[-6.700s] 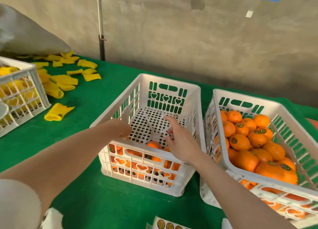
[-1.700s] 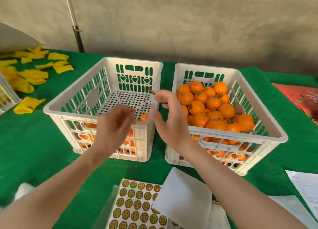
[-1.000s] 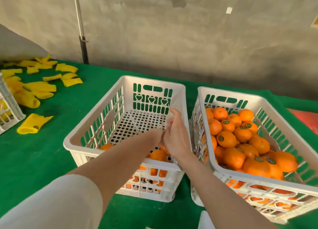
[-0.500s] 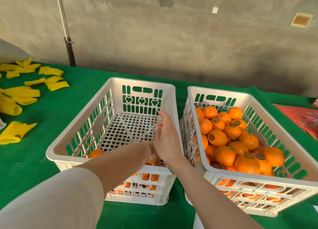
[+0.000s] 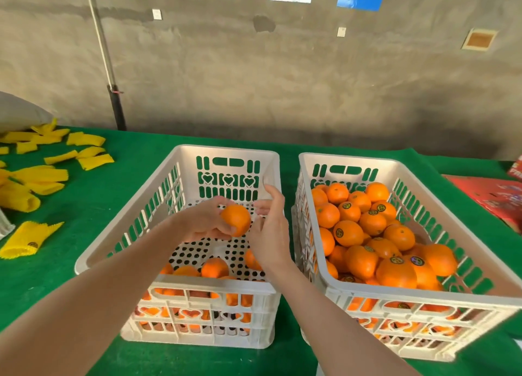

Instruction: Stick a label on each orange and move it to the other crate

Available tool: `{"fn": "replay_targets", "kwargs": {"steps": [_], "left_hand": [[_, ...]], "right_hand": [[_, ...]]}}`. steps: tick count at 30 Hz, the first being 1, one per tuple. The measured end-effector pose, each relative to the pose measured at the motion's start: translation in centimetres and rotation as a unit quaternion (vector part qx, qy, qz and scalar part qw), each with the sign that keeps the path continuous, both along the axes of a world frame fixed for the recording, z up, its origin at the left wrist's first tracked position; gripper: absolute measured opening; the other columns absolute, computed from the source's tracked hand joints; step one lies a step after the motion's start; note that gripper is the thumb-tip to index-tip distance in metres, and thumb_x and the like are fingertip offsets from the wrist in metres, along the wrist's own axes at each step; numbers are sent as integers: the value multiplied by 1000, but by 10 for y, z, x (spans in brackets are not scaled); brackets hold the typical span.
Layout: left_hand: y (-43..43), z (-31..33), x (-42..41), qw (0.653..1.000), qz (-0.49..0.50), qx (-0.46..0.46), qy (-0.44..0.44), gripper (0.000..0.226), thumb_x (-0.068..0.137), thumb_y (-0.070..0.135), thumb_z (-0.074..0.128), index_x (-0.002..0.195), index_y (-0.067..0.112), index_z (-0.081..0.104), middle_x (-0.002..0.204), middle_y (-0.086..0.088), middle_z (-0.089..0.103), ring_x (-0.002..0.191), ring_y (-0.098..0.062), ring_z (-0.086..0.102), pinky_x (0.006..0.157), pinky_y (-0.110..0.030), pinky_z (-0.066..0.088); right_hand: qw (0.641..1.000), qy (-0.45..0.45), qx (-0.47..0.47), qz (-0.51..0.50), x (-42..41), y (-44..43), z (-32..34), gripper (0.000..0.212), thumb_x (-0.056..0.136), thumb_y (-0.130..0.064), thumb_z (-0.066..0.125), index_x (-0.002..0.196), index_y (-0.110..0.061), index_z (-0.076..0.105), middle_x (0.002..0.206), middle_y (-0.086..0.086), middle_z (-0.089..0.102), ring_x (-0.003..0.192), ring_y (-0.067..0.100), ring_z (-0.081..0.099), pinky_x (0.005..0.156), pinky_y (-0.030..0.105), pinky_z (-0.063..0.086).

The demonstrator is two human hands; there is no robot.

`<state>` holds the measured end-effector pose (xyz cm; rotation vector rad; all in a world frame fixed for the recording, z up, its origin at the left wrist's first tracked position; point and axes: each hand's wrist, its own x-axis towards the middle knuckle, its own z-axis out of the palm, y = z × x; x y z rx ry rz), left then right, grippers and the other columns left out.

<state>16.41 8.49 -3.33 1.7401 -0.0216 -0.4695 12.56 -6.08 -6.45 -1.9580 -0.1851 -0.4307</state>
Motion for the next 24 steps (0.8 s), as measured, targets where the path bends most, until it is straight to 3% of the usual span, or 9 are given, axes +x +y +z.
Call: {"fn": "replay_targets", "kwargs": {"steps": [4,8,11,13,16,19,21,24], "left_hand": [[16,12,-21,991,47,-126,6,71,73,-17,65,130,18,43,130,-17,48,104,-34,61,78,-35,58],[13,20,-48,977,37,-209,-19,79,62,-7,73,131,18,45,131,-18,51,110,-35,61,81,-35,57],[0,24,-68,971,10,-237,-26,79,63,-3,80,130,22,48,132,-20,51,108,-35,63,81,-34,56],[-14,24,-80,963,-18,-268,-29,89,58,13,88,135,25,46,135,-18,51,114,-36,59,89,-39,53],[-41,26,-100,956,-25,-291,-16,85,60,38,86,136,33,46,138,-14,48,115,-36,59,93,-48,51],[-66,29,-121,967,-10,-252,-44,77,62,33,82,132,34,49,133,-12,50,107,-31,65,79,-38,56],[-80,26,-132,956,-48,-287,-44,86,57,28,89,134,23,50,131,-14,54,110,-32,63,80,-37,55],[-102,22,-149,926,-120,-356,-24,81,63,23,87,134,10,50,130,-19,56,118,-35,57,86,-37,53]], "right_hand": [[996,6,3,91,-5,-2,5,90,83,1,63,141,-46,12,130,-9,47,119,0,44,99,22,40],[990,-24,9,137,-20,-2,14,99,81,-18,74,136,-60,3,130,-17,43,117,-9,41,100,27,41],[991,-63,18,120,-33,-13,21,101,78,-21,77,136,-60,4,127,-15,45,117,-6,44,93,16,44],[990,-97,11,103,-43,-25,26,101,76,-21,78,134,-61,6,123,-21,43,115,-8,43,87,6,42],[987,-142,-10,78,-63,-47,28,100,77,-21,77,132,-65,6,123,-32,37,117,-6,41,90,10,42],[982,-174,-18,73,-85,-73,24,95,81,-18,74,135,-62,9,129,-24,38,122,-1,41,97,13,39],[982,-171,-9,75,-99,-90,23,94,82,-14,72,139,-56,9,132,-20,38,125,2,42,97,15,41],[984,-151,14,89,-117,-117,21,95,79,-12,72,144,-42,9,133,-7,42,126,7,43,94,19,46]]}}
